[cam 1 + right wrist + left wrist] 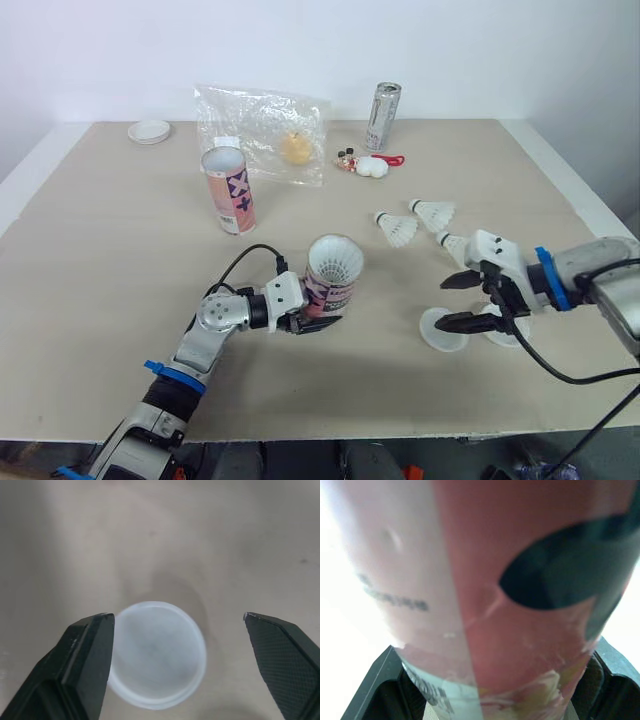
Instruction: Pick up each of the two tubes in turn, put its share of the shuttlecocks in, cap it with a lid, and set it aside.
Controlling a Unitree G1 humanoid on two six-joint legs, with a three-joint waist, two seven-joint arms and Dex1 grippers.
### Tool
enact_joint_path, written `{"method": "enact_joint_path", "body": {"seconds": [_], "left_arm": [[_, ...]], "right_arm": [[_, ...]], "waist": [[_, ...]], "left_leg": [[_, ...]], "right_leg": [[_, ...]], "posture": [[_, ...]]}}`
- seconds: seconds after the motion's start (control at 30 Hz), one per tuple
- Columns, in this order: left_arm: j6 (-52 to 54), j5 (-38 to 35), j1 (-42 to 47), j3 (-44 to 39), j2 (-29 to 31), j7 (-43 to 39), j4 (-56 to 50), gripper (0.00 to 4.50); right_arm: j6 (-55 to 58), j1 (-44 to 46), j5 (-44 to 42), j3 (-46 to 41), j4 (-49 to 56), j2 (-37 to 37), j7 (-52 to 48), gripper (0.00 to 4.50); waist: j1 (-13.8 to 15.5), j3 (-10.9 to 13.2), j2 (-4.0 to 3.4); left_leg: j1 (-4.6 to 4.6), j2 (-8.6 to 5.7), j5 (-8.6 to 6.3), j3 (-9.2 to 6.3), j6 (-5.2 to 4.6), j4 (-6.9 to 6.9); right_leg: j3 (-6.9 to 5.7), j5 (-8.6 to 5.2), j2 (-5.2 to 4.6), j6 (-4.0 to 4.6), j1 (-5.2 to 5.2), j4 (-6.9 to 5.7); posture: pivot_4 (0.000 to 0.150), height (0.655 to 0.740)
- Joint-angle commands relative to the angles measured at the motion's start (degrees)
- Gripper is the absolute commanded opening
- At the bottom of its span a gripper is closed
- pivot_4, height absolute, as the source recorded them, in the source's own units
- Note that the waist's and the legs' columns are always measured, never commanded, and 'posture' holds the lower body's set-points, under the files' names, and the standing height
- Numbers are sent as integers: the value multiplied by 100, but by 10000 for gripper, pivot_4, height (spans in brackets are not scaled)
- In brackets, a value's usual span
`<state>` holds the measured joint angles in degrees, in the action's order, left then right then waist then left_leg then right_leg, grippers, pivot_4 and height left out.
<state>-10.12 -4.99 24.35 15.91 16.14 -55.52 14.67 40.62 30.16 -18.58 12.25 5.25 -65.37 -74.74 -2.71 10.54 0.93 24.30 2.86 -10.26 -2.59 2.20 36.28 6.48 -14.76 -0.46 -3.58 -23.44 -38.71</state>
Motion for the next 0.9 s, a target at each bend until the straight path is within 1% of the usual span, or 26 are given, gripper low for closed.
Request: {"method": "enact_joint_path", "body": {"seconds": [0.03,0.23,0.47,0.6,0.63,0.67,0.7,0.73,0.77,0.8,0.83,0.87,0.9], "left_arm": [[-28,-26,-83,61,-43,-15,33,32480],[523,-347,-274,-41,-120,-53,-106,32480],[449,-190,-337,86,-5,-95,-161,32480],[264,-50,-316,202,65,-119,-152,32480],[254,-48,-316,209,68,-109,-149,32480],[254,-48,-313,211,65,-97,-146,32480],[255,-49,-311,212,62,-89,-143,32480],[258,-49,-306,213,58,-79,-139,32480],[268,-50,-298,210,55,-67,-134,32480],[274,-52,-290,208,54,-58,-130,32480],[283,-55,-285,204,52,-50,-127,32480],[298,-59,-281,196,51,-38,-124,32480],[309,-61,-279,192,51,-29,-122,32480]], "right_arm": [[-200,243,298,141,-249,42,-139,44710],[-461,361,613,316,-465,73,-362,44710],[-880,438,1024,427,-739,210,-486,44710],[-1103,461,1280,558,-973,382,-420,33856],[-1130,454,1333,571,-1010,420,-409,27404],[-1170,439,1396,599,-1047,458,-401,22126],[-1200,429,1439,613,-1073,484,-401,17208],[-1224,411,1480,625,-1092,510,-407,13352],[-1270,393,1538,656,-1103,518,-419,7777],[-1323,377,1593,674,-1111,525,-428,6334],[-1345,362,1624,675,-1113,533,-436,1988],[-1346,351,1628,667,-1107,540,-455,641],[-1350,342,1632,653,-1103,547,-470,641]], "waist": [[1,0,0],[2,-1,-2],[0,-2,-4],[-1,-3,-4],[-2,-3,-5],[-2,-5,-8],[-1,-7,-9],[-1,-7,-9],[-1,-8,-8],[-1,-9,-8],[-1,-9,-8],[-1,-9,-8],[-2,-10,-8]], "left_leg": [[0,0,0,0,0,0],[2,0,-1,-1,1,-3],[-1,0,-1,0,2,-8],[-1,0,-1,0,2,-10],[-1,0,-1,0,2,-10],[-1,0,-1,0,2,-12],[-1,0,-1,0,2,-13],[-4,0,-1,-1,2,-16],[-4,0,-1,-1,2,-19],[-7,0,-1,-1,2,-21],[-8,0,-1,-1,2,-21],[-8,0,-1,-1,2,-21],[-8,1,-1,-1,2,-21]], "right_leg": [[0,-1,0,-1,0,1],[0,-2,0,-3,2,9],[0,-2,0,-3,2,12],[0,-1,0,-3,4,16],[0,-1,0,-3,5,17],[0,-1,0,-3,5,18],[0,1,0,-7,5,18],[-1,11,0,-25,8,21],[-1,12,0,-26,8,24],[-1,12,0,-27,12,27],[-1,14,0,-28,13,30],[-1,17,0,-27,15,35],[-1,19,0,-23,17,42]], "posture": [[1500,7400],[1500,7400],[1500,7400],[1500,7400],[1500,7400],[1500,7400],[1500,7400],[1500,7400],[1500,7400],[1500,7400],[1500,7400],[1500,7400],[1500,7400]]}}
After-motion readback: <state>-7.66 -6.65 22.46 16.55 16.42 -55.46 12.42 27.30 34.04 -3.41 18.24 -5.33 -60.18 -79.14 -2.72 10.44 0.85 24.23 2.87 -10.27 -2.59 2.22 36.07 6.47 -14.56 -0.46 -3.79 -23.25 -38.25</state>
